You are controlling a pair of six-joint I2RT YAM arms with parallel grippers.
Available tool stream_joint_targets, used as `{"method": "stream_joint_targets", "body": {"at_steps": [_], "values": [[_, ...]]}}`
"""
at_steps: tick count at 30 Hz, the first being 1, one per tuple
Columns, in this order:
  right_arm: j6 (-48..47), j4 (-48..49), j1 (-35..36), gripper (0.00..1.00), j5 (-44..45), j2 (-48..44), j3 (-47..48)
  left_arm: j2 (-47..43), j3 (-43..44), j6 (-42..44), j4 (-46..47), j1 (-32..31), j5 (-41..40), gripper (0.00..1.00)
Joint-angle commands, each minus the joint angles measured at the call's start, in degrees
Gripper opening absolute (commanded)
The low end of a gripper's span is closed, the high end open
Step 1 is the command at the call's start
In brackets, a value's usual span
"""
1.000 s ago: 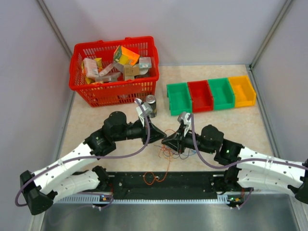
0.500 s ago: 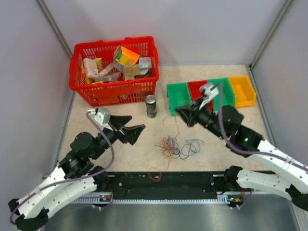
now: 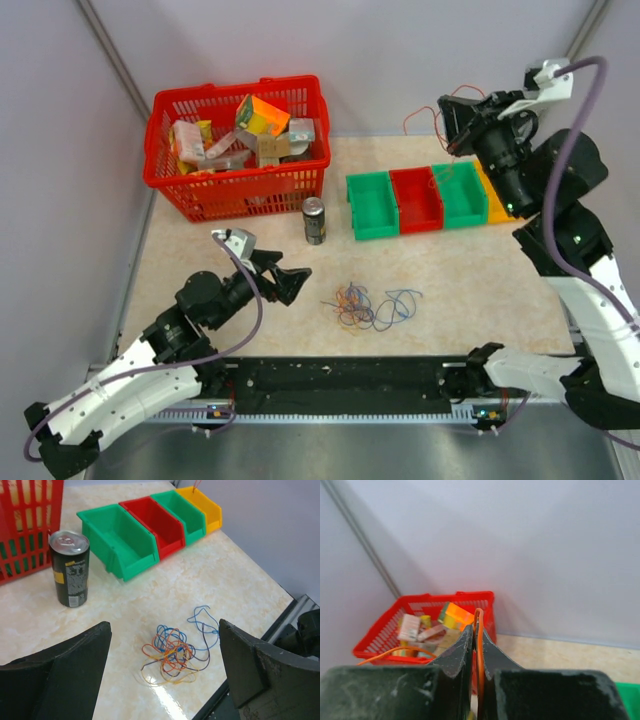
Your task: Untangle the cables
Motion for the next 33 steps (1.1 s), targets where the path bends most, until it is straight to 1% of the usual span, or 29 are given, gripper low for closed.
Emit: {"method": "stream_joint_targets", "body": {"at_steps": [1,4,5,6,7,9,13,14,19,25,33], "values": [[-3.93,-0.37,-5.40,0.00,3.26,5.08,-1.91,1.06,-1.16,-2.95,4.83,0.10,4.89,0.91],[-2.18,6.90,-11.81,0.00,0.02,5.97,-9.02,0.89,-2.47,-4.44,5.97,0.10,6.91,0.92],[-0.35,8.32,-14.44,0.00,-1.82,6.66,-10.70,0.89,-2.48,-4.97,5.89,0.10,6.92,0.92],[1.50,9.30,-16.65,0.00,-4.02,7.63,-12.02,0.97,-2.56,-5.23,5.89,0.10,9.18,0.92],[3.35,9.65,-18.49,0.00,-6.13,8.77,-12.90,0.89,-2.57,-5.67,5.97,0.10,9.72,0.92],[5.20,9.66,-19.92,0.00,-6.50,10.53,-14.22,0.97,-2.57,-6.11,5.80,0.10,10.52,0.92],[6.61,13.60,-19.92,0.00,-8.52,11.68,-18.88,1.06,-2.48,-6.82,5.19,0.10,10.70,0.92],[6.62,13.87,-19.92,0.00,-8.78,12.38,-18.63,1.06,-2.56,-6.99,5.18,0.10,10.61,0.92],[6.61,10.89,-19.83,0.00,-11.68,14.58,-10.82,1.68,-2.21,-8.14,5.18,0.10,10.87,0.92],[4.34,8.34,-19.92,0.00,-10.89,15.90,-0.62,2.82,-2.56,-9.37,5.27,0.10,10.96,0.93],[1.17,8.07,-19.92,0.00,-10.37,22.22,6.42,3.08,-2.92,-10.16,4.57,0.10,11.40,0.93]]}}
